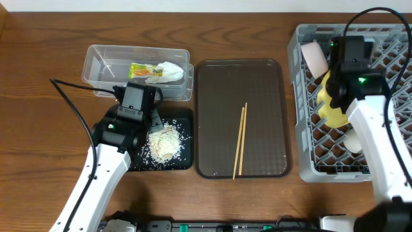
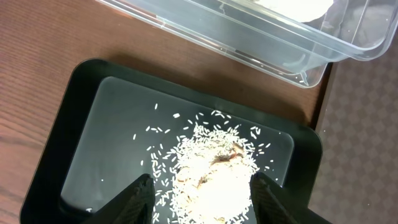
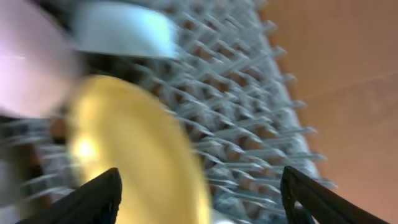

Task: Sort waste into correct bins and load items into the dishwasher rack
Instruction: 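Grasp the yellow plate and stand it upright in the rack, then reach the right gripper to the chopsticks on the brown tray and grasp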

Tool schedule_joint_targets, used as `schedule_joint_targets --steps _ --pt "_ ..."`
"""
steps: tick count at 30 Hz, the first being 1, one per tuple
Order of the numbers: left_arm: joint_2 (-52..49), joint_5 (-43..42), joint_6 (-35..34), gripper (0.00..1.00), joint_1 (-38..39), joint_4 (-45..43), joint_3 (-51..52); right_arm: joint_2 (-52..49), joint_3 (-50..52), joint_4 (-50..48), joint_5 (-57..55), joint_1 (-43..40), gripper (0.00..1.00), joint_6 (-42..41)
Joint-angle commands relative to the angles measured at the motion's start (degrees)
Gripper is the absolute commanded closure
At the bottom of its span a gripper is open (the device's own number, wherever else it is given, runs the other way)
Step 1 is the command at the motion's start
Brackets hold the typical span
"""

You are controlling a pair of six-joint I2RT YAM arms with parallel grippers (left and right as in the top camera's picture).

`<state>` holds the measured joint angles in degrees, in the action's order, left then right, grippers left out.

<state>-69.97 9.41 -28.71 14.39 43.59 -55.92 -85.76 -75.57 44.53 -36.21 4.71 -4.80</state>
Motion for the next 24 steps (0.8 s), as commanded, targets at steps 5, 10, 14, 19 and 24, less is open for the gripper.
schedule_joint_targets --steps 5,10,14,19,24 --pt "0.00 0.92 -0.55 0.47 -0.24 0.28 -0.22 6.60 -0.33 2.73 35.67 7.04 0.27 -7.02" --pt "0.00 0.92 -0.55 0.47 -0.24 0.31 -0.22 3.32 3.08 6.05 39.93 13.14 0.28 -13.73" --pt "0.00 0.92 -0.52 0.47 -0.24 0.31 -0.22 -0.37 9.05 4.28 39.69 18.01 0.31 -17.38" --pt "0.00 0.92 -0.55 0.47 -0.24 0.28 -0.22 -4.79 16.50 -2.36 39.41 22.73 0.36 -20.24" --pt "0.00 0.92 -0.52 0.47 -0.24 0.31 -0.22 -9.01 19.93 -8.07 39.06 25.68 0.37 -23.56"
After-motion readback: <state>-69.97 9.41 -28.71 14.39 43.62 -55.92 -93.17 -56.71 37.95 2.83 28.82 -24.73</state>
